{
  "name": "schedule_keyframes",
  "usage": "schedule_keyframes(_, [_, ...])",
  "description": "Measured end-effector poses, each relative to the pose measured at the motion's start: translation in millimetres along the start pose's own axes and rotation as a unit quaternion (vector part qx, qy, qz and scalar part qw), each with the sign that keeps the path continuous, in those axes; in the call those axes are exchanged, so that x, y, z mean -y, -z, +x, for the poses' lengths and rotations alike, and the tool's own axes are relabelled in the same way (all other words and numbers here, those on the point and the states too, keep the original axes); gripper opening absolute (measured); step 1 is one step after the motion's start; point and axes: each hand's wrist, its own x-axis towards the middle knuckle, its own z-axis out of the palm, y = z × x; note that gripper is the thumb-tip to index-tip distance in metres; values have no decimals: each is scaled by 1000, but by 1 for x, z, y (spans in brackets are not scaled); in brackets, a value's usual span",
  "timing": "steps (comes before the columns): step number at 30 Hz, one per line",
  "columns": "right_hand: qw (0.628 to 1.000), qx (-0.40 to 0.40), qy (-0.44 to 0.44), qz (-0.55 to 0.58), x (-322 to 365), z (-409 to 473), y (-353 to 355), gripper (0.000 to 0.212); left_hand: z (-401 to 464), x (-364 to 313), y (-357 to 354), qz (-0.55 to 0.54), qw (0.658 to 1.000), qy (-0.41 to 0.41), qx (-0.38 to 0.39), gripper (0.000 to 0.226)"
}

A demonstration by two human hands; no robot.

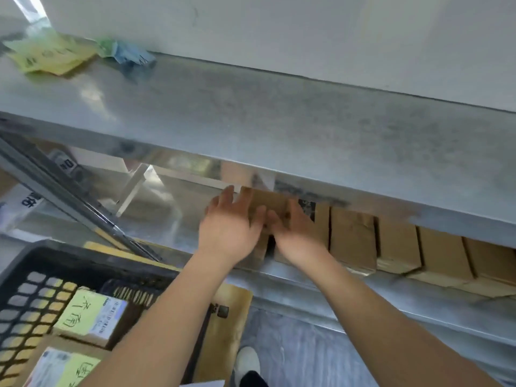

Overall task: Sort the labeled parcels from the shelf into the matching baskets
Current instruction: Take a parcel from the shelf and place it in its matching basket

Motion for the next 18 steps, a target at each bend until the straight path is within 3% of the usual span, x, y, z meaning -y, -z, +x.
schedule_keyframes(2, [999,-8,-18,-40,4,17,-4,34,20,0,-3,-23,999,6,46,42])
schedule_keyframes(4, [998,-6,-44,-39,6,27,-8,37,33,-1,-7,-49,992,27,111,44])
schedule_keyframes(6, [998,-9,-60,-26,7,30,-10,36,37,1,-12,-69,990,35,120,42])
schedule_keyframes(10, [999,5,-53,-2,12,10,-4,42,13,1,-11,-92,996,0,13,28])
schedule_keyframes(12, [997,-6,-47,54,8,-5,0,43,-9,-1,-5,-86,996,2,14,18])
schedule_keyframes(14, [990,-50,-23,126,6,-18,-2,45,-32,-10,7,-87,995,37,41,42])
schedule_keyframes(18, [979,-80,44,182,-1,-38,-7,28,-69,-33,33,-32,995,90,12,59])
